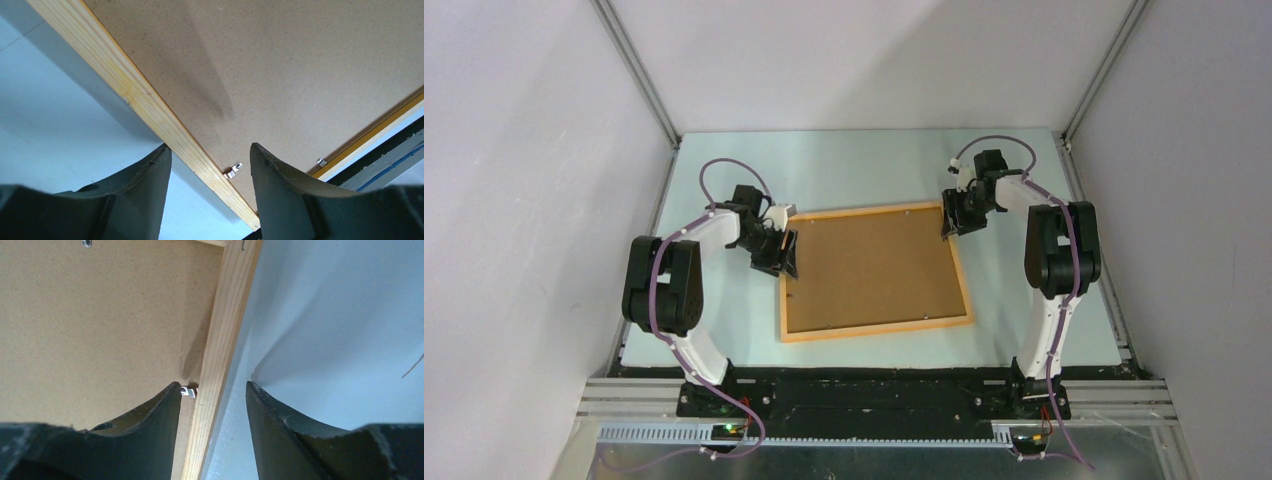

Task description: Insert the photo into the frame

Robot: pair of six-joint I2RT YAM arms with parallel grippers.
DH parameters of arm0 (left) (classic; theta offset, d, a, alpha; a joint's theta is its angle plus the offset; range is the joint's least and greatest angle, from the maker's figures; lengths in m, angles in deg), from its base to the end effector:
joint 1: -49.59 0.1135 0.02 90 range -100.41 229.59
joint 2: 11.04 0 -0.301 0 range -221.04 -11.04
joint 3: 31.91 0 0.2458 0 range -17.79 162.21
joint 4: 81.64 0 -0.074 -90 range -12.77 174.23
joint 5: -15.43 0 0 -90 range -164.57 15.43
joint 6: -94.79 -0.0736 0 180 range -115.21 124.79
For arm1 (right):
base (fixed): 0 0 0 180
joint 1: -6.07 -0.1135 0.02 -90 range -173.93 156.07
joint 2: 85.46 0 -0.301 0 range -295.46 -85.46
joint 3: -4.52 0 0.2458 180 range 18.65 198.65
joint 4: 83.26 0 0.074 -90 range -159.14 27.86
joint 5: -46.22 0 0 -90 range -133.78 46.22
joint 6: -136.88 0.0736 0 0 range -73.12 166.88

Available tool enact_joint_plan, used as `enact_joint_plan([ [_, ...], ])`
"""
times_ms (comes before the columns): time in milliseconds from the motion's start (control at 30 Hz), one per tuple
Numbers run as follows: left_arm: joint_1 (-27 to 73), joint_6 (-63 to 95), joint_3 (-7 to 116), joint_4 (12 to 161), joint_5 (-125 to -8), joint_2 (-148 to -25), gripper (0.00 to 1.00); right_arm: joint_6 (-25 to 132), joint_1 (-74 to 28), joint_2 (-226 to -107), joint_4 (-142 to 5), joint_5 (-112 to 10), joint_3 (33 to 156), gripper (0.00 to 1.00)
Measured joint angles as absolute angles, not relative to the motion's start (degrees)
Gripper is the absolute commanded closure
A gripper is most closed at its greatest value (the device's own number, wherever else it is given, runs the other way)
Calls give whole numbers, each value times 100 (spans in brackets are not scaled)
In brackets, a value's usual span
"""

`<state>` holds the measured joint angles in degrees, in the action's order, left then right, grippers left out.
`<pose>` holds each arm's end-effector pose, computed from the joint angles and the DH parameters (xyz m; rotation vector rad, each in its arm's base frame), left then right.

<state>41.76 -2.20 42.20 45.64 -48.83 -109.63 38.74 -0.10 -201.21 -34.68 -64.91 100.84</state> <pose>0.3124 -0.0752 0.1725 0.4403 2.8189 -0.6540 0.4306 0.0732 0.1706 -0.4352 2.6779 0.4966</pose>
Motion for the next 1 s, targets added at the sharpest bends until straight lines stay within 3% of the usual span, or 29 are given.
enact_joint_plan([
  [1000,4174,-220,4220,4564,-4885,-10963,38,3262,163,-20184,-3293,-6915,10067,56],
])
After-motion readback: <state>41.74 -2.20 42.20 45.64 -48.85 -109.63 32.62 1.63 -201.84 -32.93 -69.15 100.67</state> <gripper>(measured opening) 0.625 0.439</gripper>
